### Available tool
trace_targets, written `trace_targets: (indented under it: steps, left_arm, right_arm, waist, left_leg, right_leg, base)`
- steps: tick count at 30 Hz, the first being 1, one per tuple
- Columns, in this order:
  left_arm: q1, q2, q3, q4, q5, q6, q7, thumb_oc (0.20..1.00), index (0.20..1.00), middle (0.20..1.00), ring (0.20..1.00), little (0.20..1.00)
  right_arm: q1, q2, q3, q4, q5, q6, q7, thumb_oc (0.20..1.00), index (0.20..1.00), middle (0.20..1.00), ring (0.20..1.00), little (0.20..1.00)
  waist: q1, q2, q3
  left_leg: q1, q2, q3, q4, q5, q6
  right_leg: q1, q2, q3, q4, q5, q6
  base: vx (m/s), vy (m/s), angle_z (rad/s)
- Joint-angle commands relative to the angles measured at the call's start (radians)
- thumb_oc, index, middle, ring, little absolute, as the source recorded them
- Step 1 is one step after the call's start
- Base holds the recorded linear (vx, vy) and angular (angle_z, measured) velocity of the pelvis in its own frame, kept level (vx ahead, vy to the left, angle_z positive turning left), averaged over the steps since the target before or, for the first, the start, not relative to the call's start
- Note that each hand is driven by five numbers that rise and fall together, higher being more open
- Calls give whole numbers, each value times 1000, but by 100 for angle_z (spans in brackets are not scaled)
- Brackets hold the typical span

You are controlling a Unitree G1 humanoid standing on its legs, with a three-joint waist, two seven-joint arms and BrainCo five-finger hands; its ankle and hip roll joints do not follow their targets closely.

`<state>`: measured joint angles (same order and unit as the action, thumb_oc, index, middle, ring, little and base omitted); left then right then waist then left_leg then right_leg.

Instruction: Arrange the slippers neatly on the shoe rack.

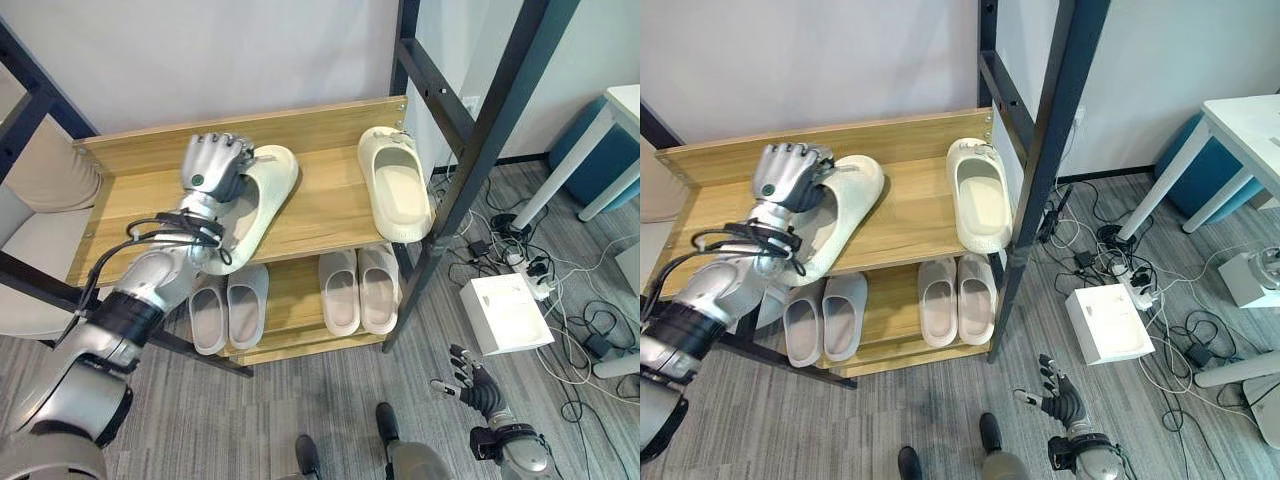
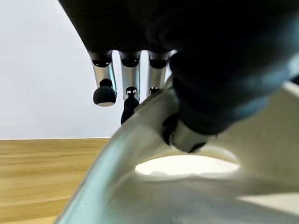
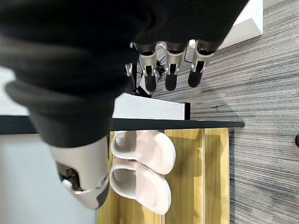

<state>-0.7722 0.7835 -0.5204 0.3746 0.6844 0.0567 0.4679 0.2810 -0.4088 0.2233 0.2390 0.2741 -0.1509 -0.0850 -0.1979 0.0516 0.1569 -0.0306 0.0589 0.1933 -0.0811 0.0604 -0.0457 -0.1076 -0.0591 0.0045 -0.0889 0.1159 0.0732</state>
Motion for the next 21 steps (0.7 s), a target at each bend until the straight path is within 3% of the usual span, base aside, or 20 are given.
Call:
trace_targets:
  steps: [1,7,13,14,15,16,21]
  left_arm:
    - [-182,-2,7,124,23,20,13,200,200,200,200,200]
    - [-309,-40,-109,266,60,52,-10,200,200,200,200,200]
    - [-377,-108,-116,370,67,85,-17,200,200,200,200,200]
    - [-390,-136,-117,412,57,91,-10,429,429,429,429,429]
    - [-390,-137,-118,412,57,91,-10,429,429,429,429,429]
    - [-409,-148,-122,439,38,88,-16,1000,1000,1000,1000,1000]
    - [-382,-143,-63,326,-43,70,-17,1000,1000,1000,1000,1000]
  right_arm:
    - [-6,-26,-9,-49,1,-47,-15,1000,1000,1000,1000,1000]
    - [-5,-45,-22,-38,2,-51,-37,1000,1000,1000,1000,1000]
    - [-25,-42,-30,-20,4,-68,-49,1000,1000,1000,1000,1000]
    - [-16,-38,-27,-30,8,-69,-45,1000,1000,1000,1000,1000]
    - [-16,-37,-28,-30,8,-69,-44,1000,1000,1000,1000,1000]
    - [-9,-39,-30,-43,16,-67,-41,1000,1000,1000,1000,1000]
    - [-20,-29,-26,-56,23,-57,-29,1000,1000,1000,1000,1000]
  waist:
    - [-21,-8,2]
    - [-48,3,10]
    - [-46,6,11]
    - [-49,7,9]
    - [-49,7,9]
    - [-51,8,7]
    - [-30,8,-6]
  left_leg:
    - [71,20,-38,-6,-114,-24]
    - [74,28,-20,-6,-113,-28]
    - [73,33,-22,-6,-107,-28]
    - [73,34,-23,-6,-106,-29]
    - [73,34,-23,-6,-106,-29]
    - [75,34,-25,-6,-105,-29]
    - [79,31,-47,-6,-101,-27]
  right_leg:
    - [78,-38,-33,2,-100,84]
    - [66,-30,-15,2,-97,84]
    - [70,-24,-20,2,-103,80]
    - [72,-23,-21,2,-105,79]
    - [72,-23,-21,2,-105,79]
    - [76,-23,-23,2,-106,78]
    - [96,-24,-49,2,-113,72]
  base:
    - [-2,-24,-8]
    - [3,-28,-11]
    - [-2,-36,-7]
    - [8,-14,3]
    - [4,-18,5]
    - [0,0,0]
    - [-7,-13,1]
